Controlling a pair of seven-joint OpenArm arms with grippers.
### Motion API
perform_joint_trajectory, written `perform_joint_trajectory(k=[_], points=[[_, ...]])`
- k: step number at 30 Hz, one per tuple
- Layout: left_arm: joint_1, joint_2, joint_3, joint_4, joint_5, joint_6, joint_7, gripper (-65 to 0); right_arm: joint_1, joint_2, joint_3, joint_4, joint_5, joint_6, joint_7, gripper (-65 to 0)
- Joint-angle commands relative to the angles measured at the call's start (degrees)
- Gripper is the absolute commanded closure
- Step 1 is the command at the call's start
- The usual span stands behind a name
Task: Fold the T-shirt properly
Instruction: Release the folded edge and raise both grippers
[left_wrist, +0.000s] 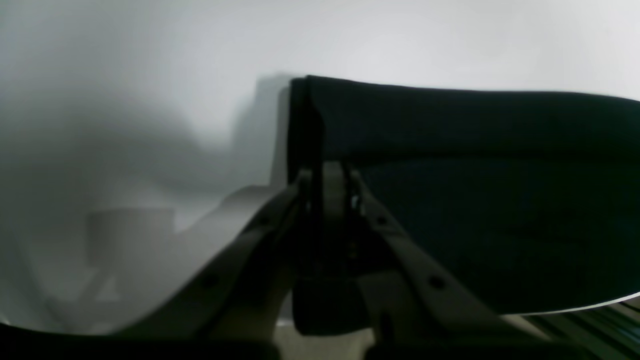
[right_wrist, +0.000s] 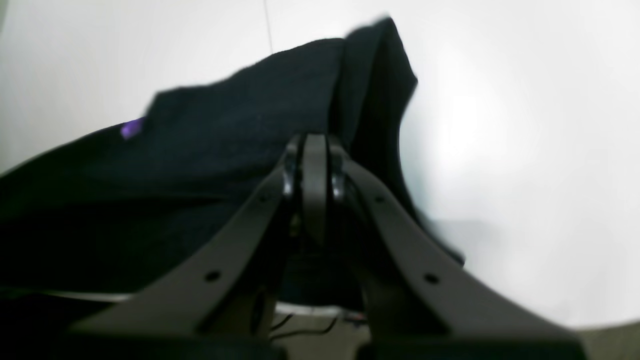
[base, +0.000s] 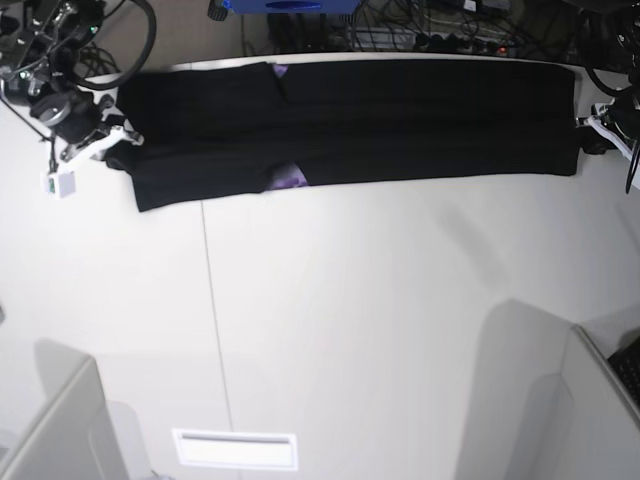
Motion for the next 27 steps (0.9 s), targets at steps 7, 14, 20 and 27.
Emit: perform_joint_trajectory(k=[7, 14, 20, 27], points=[[1.63, -1.18, -0.43, 1.02, 0.32, -0.17, -0.72, 0.0, -2.15, 0.77, 0.43, 0.37, 0.30, -0.18, 1.24, 0.0], [1.54, 0.31, -0.43, 1.02, 0.41, -0.17, -0.72, 0.0, -2.41, 0.51, 0.43, -0.16, 0.30, -0.53, 0.63, 0.0], [1.63, 0.22, -0.43, 1.02, 1.91, -0.09, -0.72, 0.0, -3.56, 0.24, -1.33, -0.25, 0.30, -0.53, 0.63, 0.0], [1.10, 2.24, -0.52, 1.02, 8.32, -0.09, -0.81, 0.0, -4.79, 0.15, -3.44, -0.25, 0.30, -0.70, 0.63, 0.0]])
